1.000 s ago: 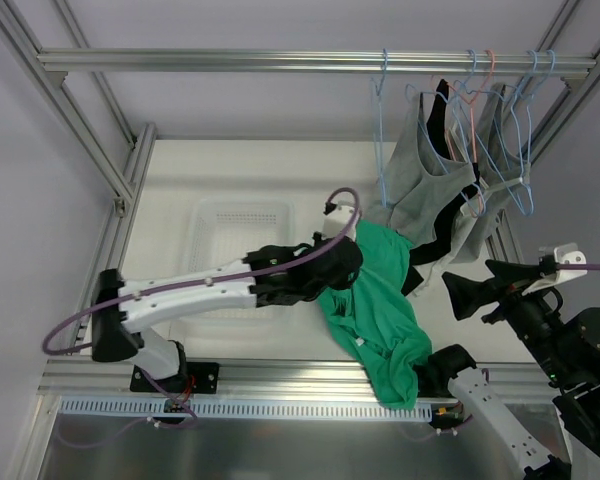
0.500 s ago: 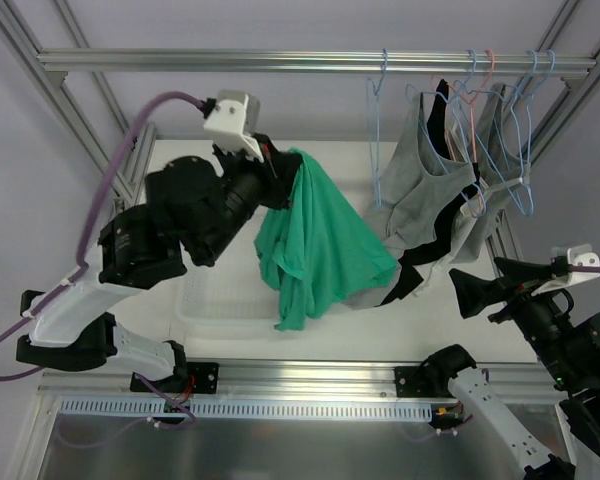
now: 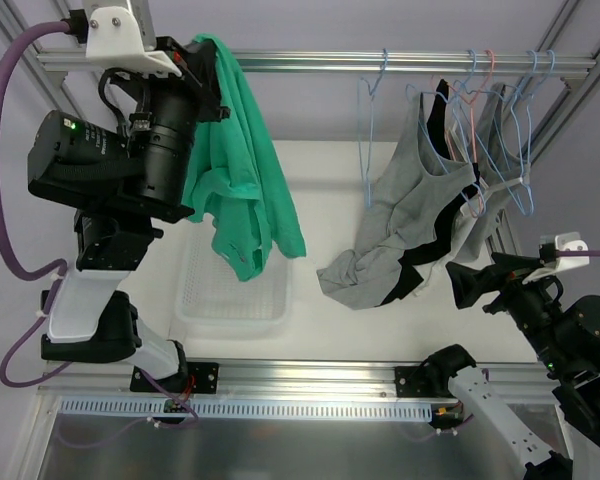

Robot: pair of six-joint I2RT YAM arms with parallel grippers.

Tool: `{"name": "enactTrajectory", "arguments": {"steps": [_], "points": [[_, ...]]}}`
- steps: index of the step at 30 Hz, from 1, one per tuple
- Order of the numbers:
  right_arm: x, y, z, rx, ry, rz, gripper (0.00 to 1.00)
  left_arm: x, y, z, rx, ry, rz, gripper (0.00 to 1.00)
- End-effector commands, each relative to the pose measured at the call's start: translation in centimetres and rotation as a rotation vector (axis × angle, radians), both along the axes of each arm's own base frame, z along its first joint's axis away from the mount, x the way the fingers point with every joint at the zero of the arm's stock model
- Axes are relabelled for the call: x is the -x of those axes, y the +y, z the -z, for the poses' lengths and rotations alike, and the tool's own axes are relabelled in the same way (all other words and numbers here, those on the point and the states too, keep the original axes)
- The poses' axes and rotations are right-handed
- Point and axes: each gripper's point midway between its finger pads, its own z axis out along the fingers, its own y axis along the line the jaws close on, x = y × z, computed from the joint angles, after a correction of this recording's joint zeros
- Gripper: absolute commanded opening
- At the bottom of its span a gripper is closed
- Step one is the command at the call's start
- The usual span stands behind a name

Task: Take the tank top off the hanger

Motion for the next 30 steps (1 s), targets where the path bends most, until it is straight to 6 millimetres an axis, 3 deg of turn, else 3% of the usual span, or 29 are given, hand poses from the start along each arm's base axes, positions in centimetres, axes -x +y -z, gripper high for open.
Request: {"name": "enactTrajectory", "arguments": {"steps": [1, 6, 7, 8, 10, 11, 13, 15, 20, 25, 30], "points": [[-0.7, 0.2, -0.2, 0.01, -0.004, 0.003, 1.0, -0.5, 5.4, -1.8, 0.035, -0.036, -0.187, 0.0], [-0.7, 0.7, -0.3, -0.009, -0.006, -0.017, 1.0, -1.6, 5.0, 2.3, -0.045, 0.023, -0.216, 0.0], [-0.7, 0.9, -0.4, -0.017, -0.006, -0.025, 0.99, -1.4, 5.7, 2.9, -0.044, 0.03, -0.22, 0.0], [-0.7, 1.0, -0.5, -0.023, -0.009, -0.031, 1.0, -2.3, 4.4, 5.2, -0.094, 0.059, -0.225, 0.0], [-0.6, 1.4, -0.5, -0.035, -0.009, -0.05, 1.0, -3.0, 5.7, 7.5, -0.104, 0.094, -0.273, 0.0], [-0.5, 1.4, -0.5, -0.037, -0.011, -0.056, 1.0, -4.1, 4.7, 10.3, -0.117, 0.132, -0.276, 0.0], [-0.3, 1.6, -0.5, -0.042, -0.013, -0.068, 0.99, -5.1, 5.7, 13.4, -0.155, 0.189, -0.288, 0.0], [-0.2, 1.7, -0.5, -0.045, -0.013, -0.074, 0.99, -6.1, 5.1, 17.5, -0.149, 0.275, -0.263, 0.0], [-0.2, 1.8, -0.2, -0.046, -0.011, -0.077, 0.99, -7.6, 3.8, 23.9, -0.129, 0.405, -0.17, 0.0], [-0.5, 2.0, 0.6, -0.044, 0.006, -0.079, 0.99, -7.3, 1.5, 28.2, -0.056, 0.52, -0.061, 0.0], [-0.5, 2.1, 1.6, -0.041, 0.02, -0.084, 1.0, -7.6, 3.0, 35.6, 0.019, 0.707, -0.134, 0.0]]}}
